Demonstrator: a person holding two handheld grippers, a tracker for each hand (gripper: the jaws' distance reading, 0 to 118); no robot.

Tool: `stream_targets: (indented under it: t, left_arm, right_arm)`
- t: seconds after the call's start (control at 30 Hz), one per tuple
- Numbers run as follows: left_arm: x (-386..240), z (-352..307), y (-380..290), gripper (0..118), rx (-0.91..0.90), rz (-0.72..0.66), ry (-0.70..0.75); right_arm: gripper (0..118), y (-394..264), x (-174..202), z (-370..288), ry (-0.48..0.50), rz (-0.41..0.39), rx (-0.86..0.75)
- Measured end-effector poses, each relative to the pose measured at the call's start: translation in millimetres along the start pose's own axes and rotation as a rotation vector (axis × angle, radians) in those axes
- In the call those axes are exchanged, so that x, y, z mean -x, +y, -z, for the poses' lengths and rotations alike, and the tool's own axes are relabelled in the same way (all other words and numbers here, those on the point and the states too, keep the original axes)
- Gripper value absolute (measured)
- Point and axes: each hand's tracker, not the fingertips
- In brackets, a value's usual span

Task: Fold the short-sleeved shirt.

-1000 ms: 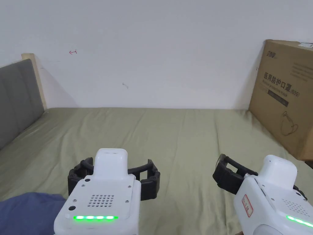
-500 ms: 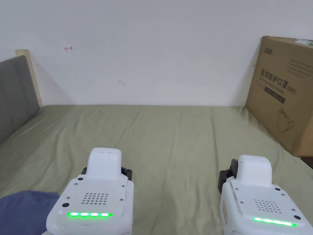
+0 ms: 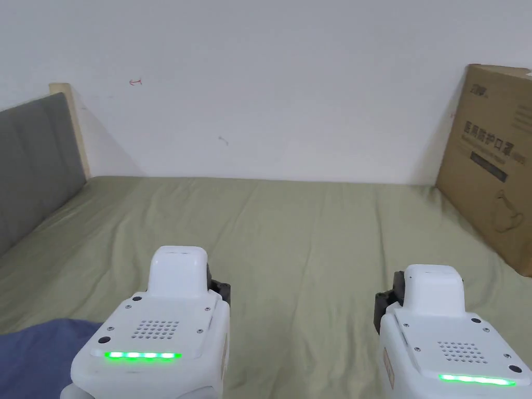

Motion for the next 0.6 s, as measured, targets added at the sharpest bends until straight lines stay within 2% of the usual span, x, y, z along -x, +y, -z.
stream_targets:
  t: [0.13, 0.27, 0.37, 0.47, 0.6]
  left_arm:
    - [36.2, -16.5, 5.8, 0, -0.014, -0.06, 0.061]
    - [83.4, -39.4, 7.8, 0, -0.022, -0.088, 0.238]
    - [119.2, -59.5, 4.6, 0, -0.008, -0.131, 0.328]
    - [148.1, -75.8, -0.5, 0, 0.003, -0.189, 0.394]
    - [166.6, -76.6, -10.6, 0, 0.033, -0.18, 0.461]
  right_arm:
    - [1, 8.5, 36.3, 9.3, 0.165, 0.053, 0.004]
    - [1, 12.2, 88.5, 12.4, 0.314, -0.002, 0.004]
    - [1, 9.8, 123.2, 10.9, 0.449, 0.01, 0.034]
    - [1, 5.9, 151.4, 8.6, 0.519, -0.018, 0.056]
    - [1, 0.1, 173.7, 5.9, 0.579, -0.027, 0.081]
